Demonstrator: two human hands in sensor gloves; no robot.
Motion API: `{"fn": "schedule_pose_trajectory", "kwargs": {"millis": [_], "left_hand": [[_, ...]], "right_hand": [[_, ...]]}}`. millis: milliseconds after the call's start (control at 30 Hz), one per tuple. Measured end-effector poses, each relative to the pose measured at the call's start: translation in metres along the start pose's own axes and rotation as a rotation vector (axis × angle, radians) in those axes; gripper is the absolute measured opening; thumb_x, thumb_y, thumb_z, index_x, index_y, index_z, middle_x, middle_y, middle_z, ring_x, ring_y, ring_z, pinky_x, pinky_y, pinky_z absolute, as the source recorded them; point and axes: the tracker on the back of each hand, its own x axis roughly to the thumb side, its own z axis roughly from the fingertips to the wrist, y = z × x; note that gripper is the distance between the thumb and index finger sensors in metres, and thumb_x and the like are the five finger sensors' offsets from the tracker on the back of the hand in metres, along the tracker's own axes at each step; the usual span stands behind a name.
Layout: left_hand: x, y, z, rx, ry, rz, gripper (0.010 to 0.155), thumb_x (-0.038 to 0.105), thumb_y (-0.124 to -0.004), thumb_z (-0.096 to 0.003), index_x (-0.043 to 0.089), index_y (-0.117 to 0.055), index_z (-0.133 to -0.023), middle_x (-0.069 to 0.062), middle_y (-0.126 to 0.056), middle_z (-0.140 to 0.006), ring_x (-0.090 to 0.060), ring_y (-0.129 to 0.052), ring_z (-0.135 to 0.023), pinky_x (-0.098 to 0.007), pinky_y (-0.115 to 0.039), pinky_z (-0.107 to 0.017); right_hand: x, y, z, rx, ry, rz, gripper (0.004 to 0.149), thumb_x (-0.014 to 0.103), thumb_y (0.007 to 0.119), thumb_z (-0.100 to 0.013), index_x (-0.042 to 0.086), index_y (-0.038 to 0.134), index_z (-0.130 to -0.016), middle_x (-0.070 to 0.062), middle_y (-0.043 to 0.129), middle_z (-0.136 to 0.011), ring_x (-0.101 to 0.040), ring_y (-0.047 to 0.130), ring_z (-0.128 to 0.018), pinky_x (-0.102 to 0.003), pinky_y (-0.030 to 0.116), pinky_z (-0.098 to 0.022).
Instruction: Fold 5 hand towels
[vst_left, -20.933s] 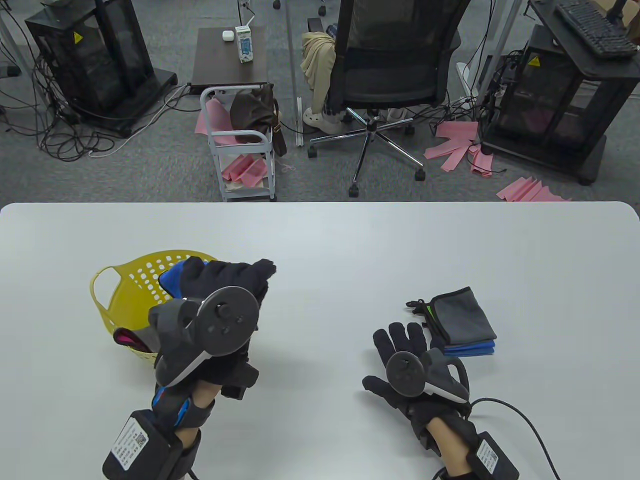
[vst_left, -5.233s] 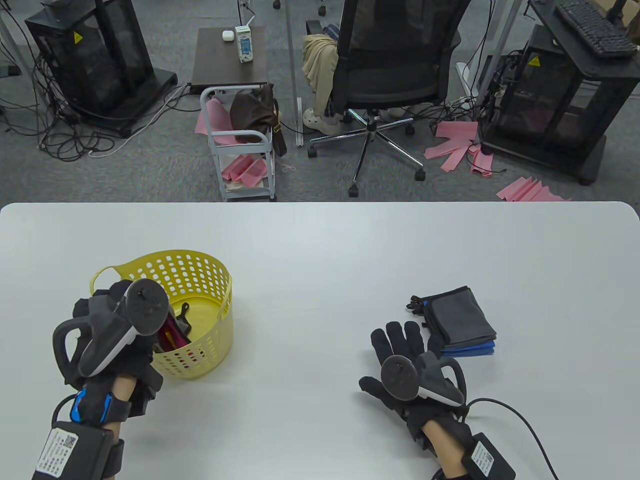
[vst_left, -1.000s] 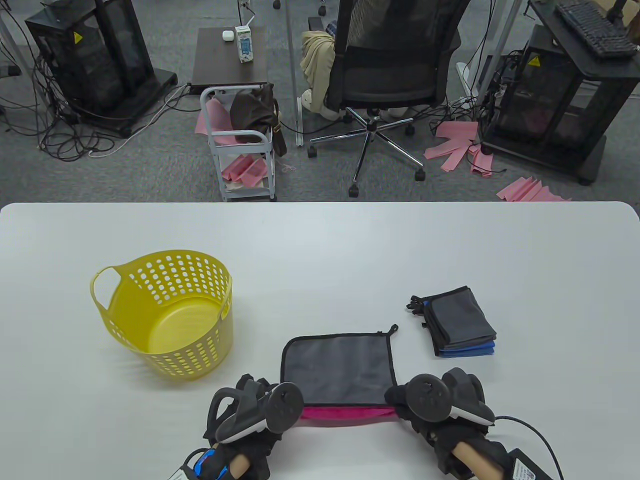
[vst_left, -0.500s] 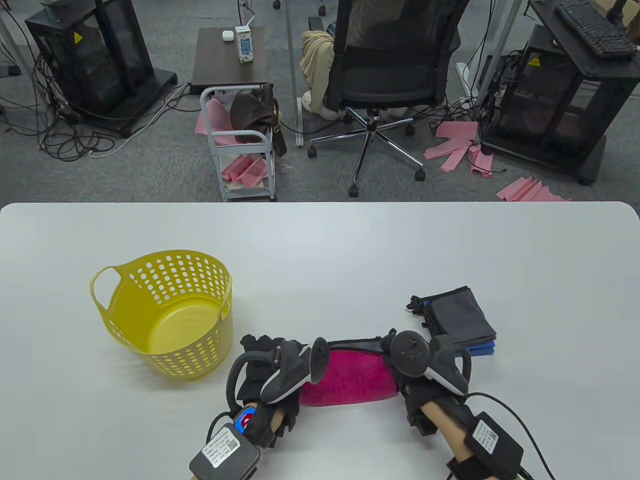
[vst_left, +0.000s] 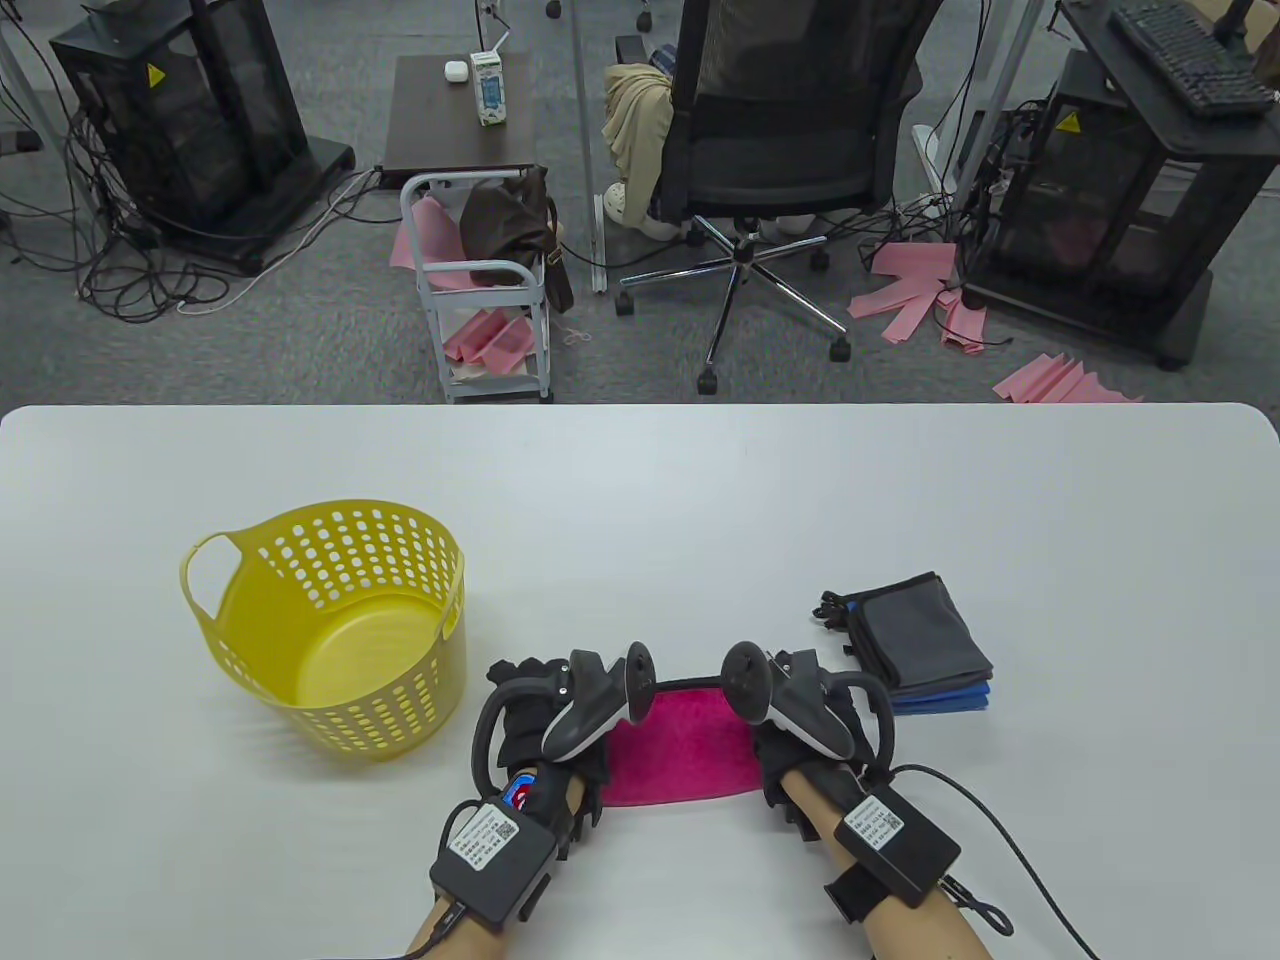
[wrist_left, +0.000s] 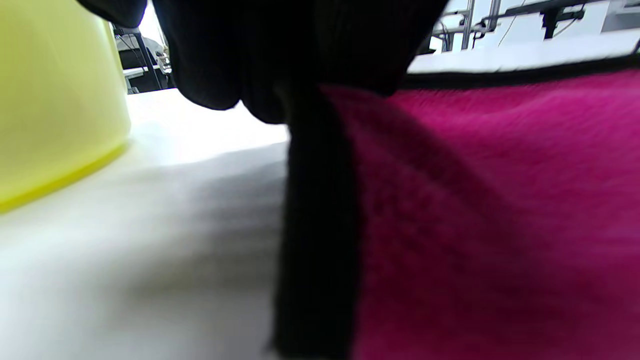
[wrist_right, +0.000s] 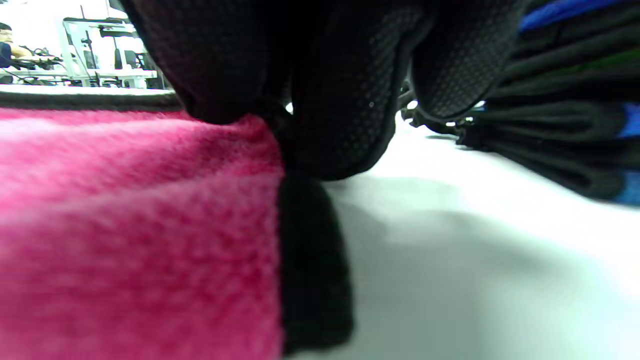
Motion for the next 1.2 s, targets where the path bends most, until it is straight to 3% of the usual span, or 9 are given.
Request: {"fn": "schedule_pose_trajectory", "kwargs": {"millis": [100,200,300,367,433,633,933,1200], "left_hand": [[-0.008,0.013,0.020,0.039,-0.068,0.098,0.061,0.044,-0.069,-0.0542,0.026,-0.059,-0.112,-0.012,-0.070,-0.112,-0.040,-0.076,-0.098,-0.065,-0.055,-0.073],[-0.017,0.023,0.048,0.067,-0.201,0.255,0.060,0.043,-0.067,-0.0550,0.025,-0.060,-0.112,-0.012,-0.066,-0.115,-0.041,-0.073,-0.101,-0.065,-0.055,-0.073],[-0.023,0.018,0.070,0.050,-0.322,0.360,0.058,0.042,-0.065,-0.0559,0.026,-0.062,-0.111,-0.011,-0.067,-0.116,-0.041,-0.071,-0.104,-0.065,-0.055,-0.073],[-0.023,0.010,0.076,0.039,-0.397,0.383,0.057,0.041,-0.064,-0.0561,0.026,-0.063,-0.111,-0.010,-0.067,-0.116,-0.040,-0.069,-0.107,-0.064,-0.056,-0.073],[-0.020,0.000,0.078,0.013,-0.430,0.399,0.057,0.041,-0.064,-0.0560,0.025,-0.064,-0.110,-0.009,-0.068,-0.116,-0.039,-0.068,-0.108,-0.064,-0.056,-0.073],[-0.008,-0.013,0.077,-0.088,-0.543,0.365,0.056,0.040,-0.064,-0.0560,0.024,-0.066,-0.110,-0.008,-0.070,-0.115,-0.037,-0.069,-0.108,-0.063,-0.057,-0.073],[0.001,-0.031,0.070,-0.187,-0.572,0.321,0.057,0.040,-0.064,-0.0560,0.023,-0.065,-0.110,-0.009,-0.066,-0.117,-0.038,-0.065,-0.109,-0.063,-0.056,-0.073],[0.002,-0.035,0.069,-0.249,-0.566,0.318,0.057,0.041,-0.063,-0.0562,0.023,-0.062,-0.111,-0.008,-0.062,-0.118,-0.037,-0.060,-0.110,-0.063,-0.054,-0.074]], "right_hand": [[0.001,-0.018,0.014,-0.023,-0.027,-0.008,0.050,0.034,0.081,-0.056,0.012,0.070,-0.100,-0.019,0.082,-0.100,-0.019,0.099,-0.057,-0.053,0.079,-0.058],[0.002,-0.036,0.036,-0.007,-0.096,-0.099,0.051,0.035,0.077,-0.059,0.011,0.066,-0.103,-0.021,0.075,-0.105,-0.032,0.093,-0.076,-0.059,0.073,-0.062],[0.005,-0.040,0.058,0.131,-0.224,-0.266,0.056,0.034,0.072,-0.062,0.007,0.056,-0.108,-0.027,0.057,-0.114,-0.048,0.069,-0.094,-0.065,0.063,-0.065],[0.009,-0.033,0.066,0.236,-0.341,-0.348,0.055,0.032,0.069,-0.064,0.005,0.052,-0.110,-0.028,0.048,-0.116,-0.051,0.054,-0.098,-0.068,0.056,-0.067],[0.017,-0.022,0.074,0.327,-0.397,-0.367,0.055,0.030,0.066,-0.065,0.004,0.049,-0.111,-0.027,0.043,-0.118,-0.051,0.044,-0.101,-0.070,0.048,-0.068],[0.029,-0.001,0.078,0.452,-0.479,-0.345,0.055,0.029,0.065,-0.065,0.006,0.047,-0.111,-0.025,0.039,-0.119,-0.048,0.038,-0.102,-0.070,0.041,-0.069],[0.034,0.020,0.077,0.539,-0.492,-0.321,0.056,0.031,0.065,-0.065,0.005,0.046,-0.111,-0.022,0.040,-0.117,-0.046,0.034,-0.101,-0.070,0.040,-0.069],[0.034,0.023,0.075,0.561,-0.481,-0.320,0.054,0.031,0.065,-0.065,0.007,0.048,-0.110,-0.019,0.041,-0.115,-0.044,0.034,-0.099,-0.069,0.040,-0.068]]}}
